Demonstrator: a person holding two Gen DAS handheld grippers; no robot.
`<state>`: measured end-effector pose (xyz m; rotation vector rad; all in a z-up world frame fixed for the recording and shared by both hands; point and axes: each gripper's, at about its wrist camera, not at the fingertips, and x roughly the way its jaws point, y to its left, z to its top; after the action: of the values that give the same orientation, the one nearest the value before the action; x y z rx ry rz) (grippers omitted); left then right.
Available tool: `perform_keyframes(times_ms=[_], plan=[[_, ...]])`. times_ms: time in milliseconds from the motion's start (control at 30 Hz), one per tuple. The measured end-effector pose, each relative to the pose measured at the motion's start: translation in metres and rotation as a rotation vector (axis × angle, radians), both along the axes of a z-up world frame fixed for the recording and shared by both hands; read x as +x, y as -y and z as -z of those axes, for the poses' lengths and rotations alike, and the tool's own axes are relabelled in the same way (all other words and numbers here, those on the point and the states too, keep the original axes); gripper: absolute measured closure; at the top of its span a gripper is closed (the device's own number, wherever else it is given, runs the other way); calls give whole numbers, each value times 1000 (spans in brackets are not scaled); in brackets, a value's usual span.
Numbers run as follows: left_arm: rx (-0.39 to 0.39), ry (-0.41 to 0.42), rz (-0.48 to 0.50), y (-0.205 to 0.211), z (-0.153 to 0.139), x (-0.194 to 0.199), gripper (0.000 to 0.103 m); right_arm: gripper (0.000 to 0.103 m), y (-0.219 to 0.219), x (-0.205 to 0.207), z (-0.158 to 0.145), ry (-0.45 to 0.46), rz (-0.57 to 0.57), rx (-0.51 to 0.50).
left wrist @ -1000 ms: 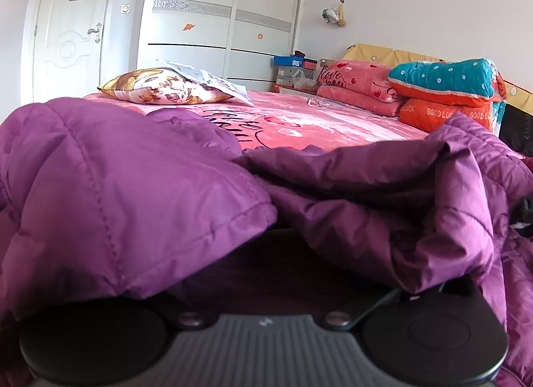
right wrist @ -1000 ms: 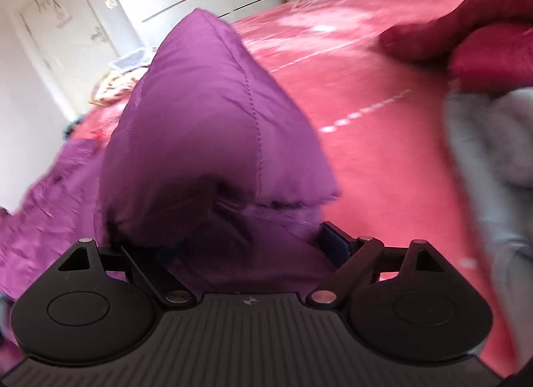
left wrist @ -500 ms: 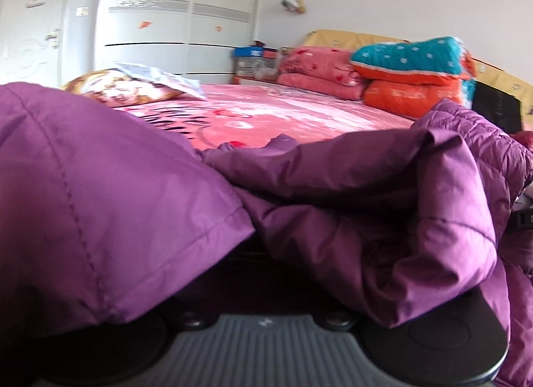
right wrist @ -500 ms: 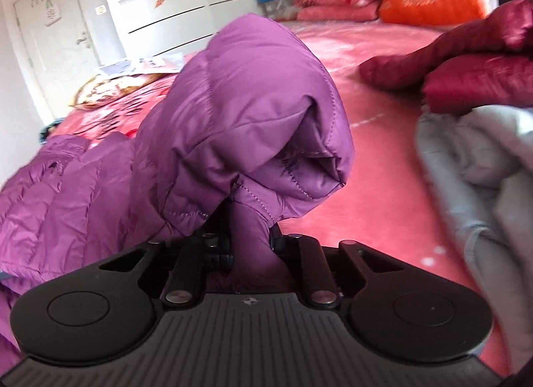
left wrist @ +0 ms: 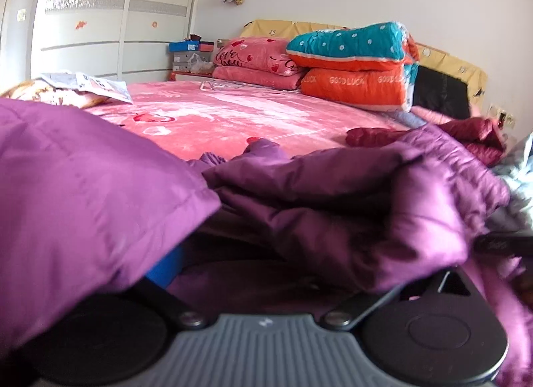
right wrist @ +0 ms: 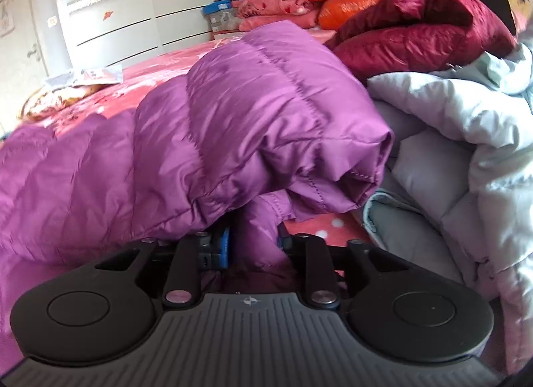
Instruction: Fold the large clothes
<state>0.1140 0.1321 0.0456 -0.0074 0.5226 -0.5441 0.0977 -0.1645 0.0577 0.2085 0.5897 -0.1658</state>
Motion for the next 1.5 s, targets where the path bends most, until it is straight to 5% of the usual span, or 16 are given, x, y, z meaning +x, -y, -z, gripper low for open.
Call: perform_keyframes(times_ms=[300, 433, 600, 667, 700, 733, 767, 867, 1133, 1267, 1500], plan=[[-222, -76, 127, -10, -25, -32, 1, 50, 24, -33, 3, 41, 3, 73], [-287, -143, 79, 8, -22, -21, 1, 42, 12, -27, 5, 45, 8, 55], [-279, -255, -53, 20, -12, -2, 3, 38, 17, -33, 18, 59, 7, 83], [-276, -276, -98, 25, -13, 2, 22, 37, 18, -34, 24, 63, 7, 91], [-264, -289, -119, 28, -14, 4, 33, 36, 18, -37, 24, 65, 9, 95], [-245, -302, -138, 33, -14, 6, 58, 35, 19, -38, 24, 67, 9, 99], [-237, -309, -148, 35, -16, 7, 71, 33, 20, -40, 24, 70, 9, 104], [-225, -270, -177, 33, -25, 0, 81, 28, 22, -45, 25, 76, 10, 115], [-57, -47, -389, -17, -65, -44, 84, 20, 23, -50, 25, 79, 11, 126], [92, -38, -459, -31, -42, -50, 83, 8, 22, -53, 25, 75, 12, 126], [158, 9, -441, -36, -19, -48, 77, 2, 15, -55, 17, 32, 19, 85]])
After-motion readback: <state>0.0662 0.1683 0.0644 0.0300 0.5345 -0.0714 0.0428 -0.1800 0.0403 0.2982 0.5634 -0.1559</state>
